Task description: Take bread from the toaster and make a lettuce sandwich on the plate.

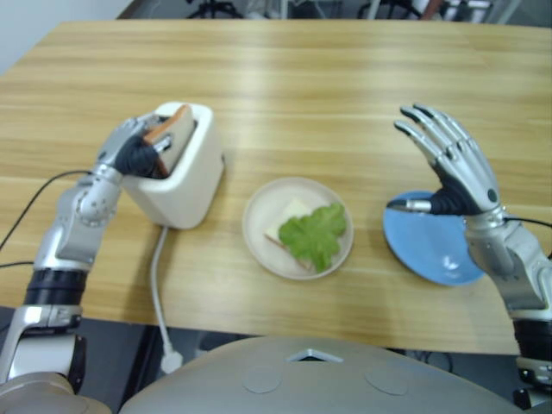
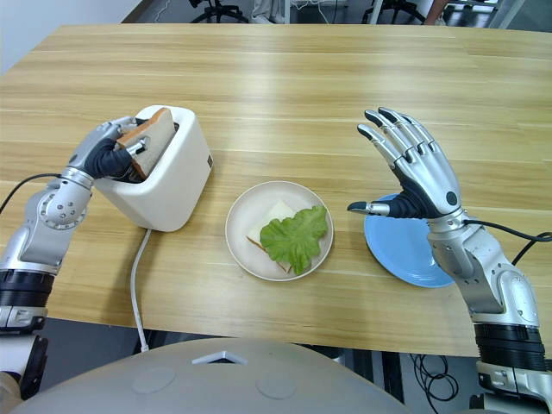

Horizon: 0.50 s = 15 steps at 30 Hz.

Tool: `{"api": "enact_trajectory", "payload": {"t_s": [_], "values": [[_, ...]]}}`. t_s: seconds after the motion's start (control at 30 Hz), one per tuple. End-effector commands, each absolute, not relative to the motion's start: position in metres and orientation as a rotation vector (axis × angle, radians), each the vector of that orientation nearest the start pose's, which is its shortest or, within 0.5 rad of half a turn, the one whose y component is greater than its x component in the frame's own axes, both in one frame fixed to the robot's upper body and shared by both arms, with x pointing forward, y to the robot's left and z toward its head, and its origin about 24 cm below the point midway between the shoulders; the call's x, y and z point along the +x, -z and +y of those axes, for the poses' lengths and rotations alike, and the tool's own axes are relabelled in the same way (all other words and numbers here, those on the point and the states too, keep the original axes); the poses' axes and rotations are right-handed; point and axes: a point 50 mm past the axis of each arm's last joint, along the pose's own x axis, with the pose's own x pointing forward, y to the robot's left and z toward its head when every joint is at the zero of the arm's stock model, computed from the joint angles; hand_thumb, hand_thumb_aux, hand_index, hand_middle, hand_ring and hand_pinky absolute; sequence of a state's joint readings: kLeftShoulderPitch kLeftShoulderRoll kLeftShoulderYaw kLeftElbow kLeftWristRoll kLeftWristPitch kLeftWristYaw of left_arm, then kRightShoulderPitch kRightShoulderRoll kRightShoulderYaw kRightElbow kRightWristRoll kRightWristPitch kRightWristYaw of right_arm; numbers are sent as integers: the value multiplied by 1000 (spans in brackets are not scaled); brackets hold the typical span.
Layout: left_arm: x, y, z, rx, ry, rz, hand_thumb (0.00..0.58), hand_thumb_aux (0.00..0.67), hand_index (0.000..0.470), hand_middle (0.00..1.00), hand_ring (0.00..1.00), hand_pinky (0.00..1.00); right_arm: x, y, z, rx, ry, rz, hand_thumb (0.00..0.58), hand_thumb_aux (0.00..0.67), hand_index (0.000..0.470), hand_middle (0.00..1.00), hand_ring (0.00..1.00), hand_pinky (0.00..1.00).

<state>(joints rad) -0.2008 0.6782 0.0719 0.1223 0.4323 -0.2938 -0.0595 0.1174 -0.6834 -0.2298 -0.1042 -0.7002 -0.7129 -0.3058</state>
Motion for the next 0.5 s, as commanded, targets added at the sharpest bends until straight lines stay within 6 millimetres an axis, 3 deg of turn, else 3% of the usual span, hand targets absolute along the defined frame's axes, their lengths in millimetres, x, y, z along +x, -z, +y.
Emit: {"api": "enact_trajectory", "payload": {"t_s": [0.03,0.27,0.5], "values": [[281,-147,253,1066,46,-394,580,670,460,1000,1000,1000,208,-142,-246,-1305,-73,-784,0,0,0,0,0,0],[277,-173,242,1038,21,-542,580,670,460,1000,1000,1000,207,-144,-248,-1308,-67,-790,0,0,0,0,0,0],[267,-188,208,1073,116,-704,580,670,460,1000,1000,1000,208,-144,-247,-1304,-72,-796,0,0,0,0,0,0]]}}
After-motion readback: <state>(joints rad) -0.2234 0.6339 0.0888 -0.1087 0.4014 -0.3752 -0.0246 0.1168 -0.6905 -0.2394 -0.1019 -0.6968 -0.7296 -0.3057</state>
